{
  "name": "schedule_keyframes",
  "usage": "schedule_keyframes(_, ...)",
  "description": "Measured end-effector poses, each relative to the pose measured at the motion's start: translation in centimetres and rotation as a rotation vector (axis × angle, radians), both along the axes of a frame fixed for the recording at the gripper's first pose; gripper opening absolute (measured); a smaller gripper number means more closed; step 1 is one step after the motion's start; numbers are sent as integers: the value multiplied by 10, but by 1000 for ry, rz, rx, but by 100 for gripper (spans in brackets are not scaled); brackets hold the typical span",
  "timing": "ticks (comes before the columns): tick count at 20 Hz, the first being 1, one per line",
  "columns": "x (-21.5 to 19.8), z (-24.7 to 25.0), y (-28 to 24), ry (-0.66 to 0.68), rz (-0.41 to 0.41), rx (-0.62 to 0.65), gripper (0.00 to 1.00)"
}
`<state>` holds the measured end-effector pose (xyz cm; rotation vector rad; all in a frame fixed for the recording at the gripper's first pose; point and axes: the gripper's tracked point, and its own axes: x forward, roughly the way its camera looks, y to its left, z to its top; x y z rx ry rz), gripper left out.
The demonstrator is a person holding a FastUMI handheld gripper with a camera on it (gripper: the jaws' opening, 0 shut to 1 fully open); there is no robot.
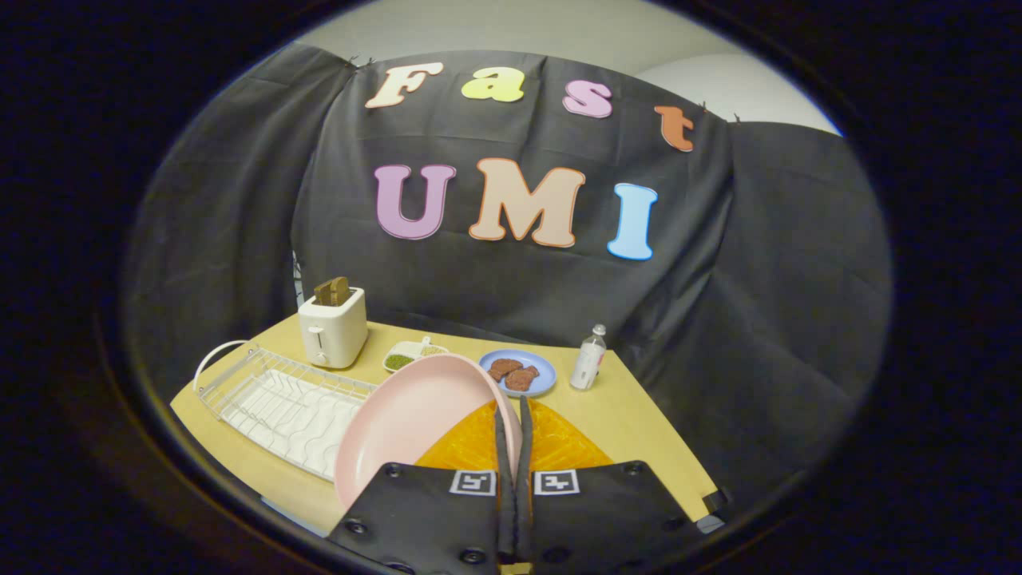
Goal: Take the plate from the dish rack, then take the spoon from the basket and place it into the plate.
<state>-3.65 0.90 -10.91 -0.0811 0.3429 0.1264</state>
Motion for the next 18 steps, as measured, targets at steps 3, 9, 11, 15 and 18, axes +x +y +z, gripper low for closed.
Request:
schedule_keyframes(3,-7,-17,-31,41,-20,72,3)
schedule_keyframes(9,-23,-60,-66,113,-37,198,3)
schedule_keyframes(11,-30,-75,-71,135,-27,232,4)
schedule_keyframes(15,-41,-114,-80,192,-19,300,4)
schedule_keyframes(18,-46,-148,-82,243,-16,341,4)
